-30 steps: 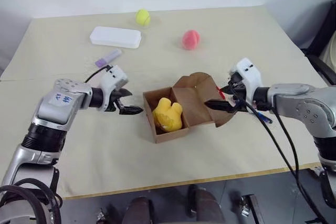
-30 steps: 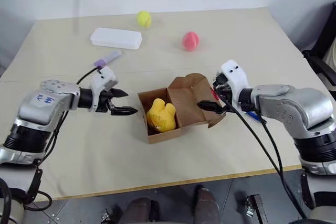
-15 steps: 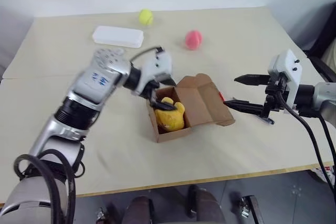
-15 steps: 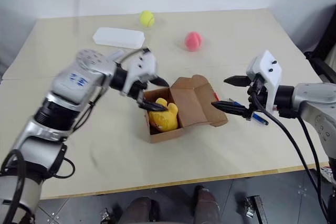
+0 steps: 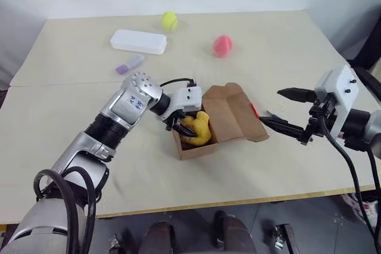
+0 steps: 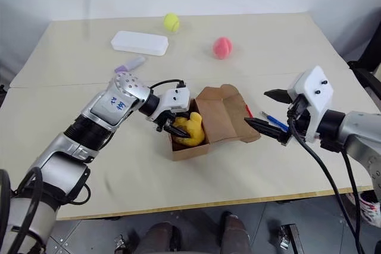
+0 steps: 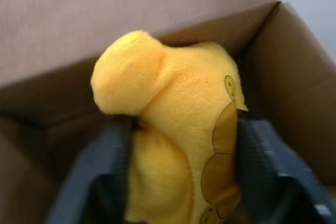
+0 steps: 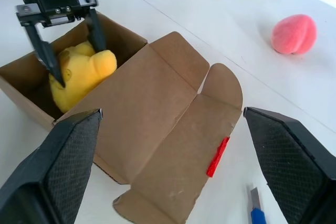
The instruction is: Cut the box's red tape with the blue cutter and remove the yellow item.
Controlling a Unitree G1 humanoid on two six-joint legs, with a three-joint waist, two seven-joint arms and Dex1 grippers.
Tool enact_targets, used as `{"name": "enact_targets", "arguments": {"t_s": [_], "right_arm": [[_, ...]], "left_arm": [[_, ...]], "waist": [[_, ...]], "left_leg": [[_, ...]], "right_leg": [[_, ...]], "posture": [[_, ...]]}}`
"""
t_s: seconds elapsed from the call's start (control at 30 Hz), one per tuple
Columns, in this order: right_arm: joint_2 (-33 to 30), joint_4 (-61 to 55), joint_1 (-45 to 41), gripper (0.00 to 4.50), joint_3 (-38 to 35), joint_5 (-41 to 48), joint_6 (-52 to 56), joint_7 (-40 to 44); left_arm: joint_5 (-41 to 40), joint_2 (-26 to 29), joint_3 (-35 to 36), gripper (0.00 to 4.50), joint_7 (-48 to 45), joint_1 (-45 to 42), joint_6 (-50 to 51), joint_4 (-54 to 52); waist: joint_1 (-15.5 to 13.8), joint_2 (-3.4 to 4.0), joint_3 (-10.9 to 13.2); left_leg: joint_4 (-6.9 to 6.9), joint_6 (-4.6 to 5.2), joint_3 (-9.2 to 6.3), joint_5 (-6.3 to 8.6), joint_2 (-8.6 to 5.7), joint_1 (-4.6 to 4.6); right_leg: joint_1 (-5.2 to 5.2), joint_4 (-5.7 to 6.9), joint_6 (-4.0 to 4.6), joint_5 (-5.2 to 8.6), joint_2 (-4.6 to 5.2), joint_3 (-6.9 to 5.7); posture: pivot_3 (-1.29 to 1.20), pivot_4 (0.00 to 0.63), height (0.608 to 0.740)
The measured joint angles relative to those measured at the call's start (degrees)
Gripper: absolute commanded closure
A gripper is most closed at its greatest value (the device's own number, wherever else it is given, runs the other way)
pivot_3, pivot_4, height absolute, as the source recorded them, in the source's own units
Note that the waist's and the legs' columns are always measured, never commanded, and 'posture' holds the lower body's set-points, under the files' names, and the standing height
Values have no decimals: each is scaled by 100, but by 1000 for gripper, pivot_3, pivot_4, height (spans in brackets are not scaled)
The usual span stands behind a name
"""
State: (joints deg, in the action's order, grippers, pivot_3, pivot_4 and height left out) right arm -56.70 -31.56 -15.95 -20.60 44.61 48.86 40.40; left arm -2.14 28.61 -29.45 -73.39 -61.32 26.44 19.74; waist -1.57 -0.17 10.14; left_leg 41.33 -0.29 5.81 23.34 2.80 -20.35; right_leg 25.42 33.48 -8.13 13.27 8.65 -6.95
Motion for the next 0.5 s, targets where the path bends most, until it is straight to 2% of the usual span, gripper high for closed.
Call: {"name": "enact_targets", "arguments": {"t_s": [0.13,0.2,0.5], "right_arm": [[0,0,81,0,-9,18,-18,62],[2,2,129,0,-25,18,-98,143],[221,144,516,0,-190,-190,-1032,892]], "left_arm": [[-135,-79,362,4022,-10,1,-7,20],[-219,-88,533,4346,-3,0,39,14],[-823,-152,1734,4415,474,-182,648,-306]], "waist": [[-2,0,0],[1,0,0],[9,-2,1]], "left_leg": [[1,0,-1,0,0,0],[0,0,-1,0,0,0],[2,0,-1,0,0,2]], "right_leg": [[0,0,0,0,0,0],[0,0,-1,-1,0,0],[-1,3,-3,-2,0,1]], "posture": [[0,150,740],[0,150,740],[0,150,740]]}}
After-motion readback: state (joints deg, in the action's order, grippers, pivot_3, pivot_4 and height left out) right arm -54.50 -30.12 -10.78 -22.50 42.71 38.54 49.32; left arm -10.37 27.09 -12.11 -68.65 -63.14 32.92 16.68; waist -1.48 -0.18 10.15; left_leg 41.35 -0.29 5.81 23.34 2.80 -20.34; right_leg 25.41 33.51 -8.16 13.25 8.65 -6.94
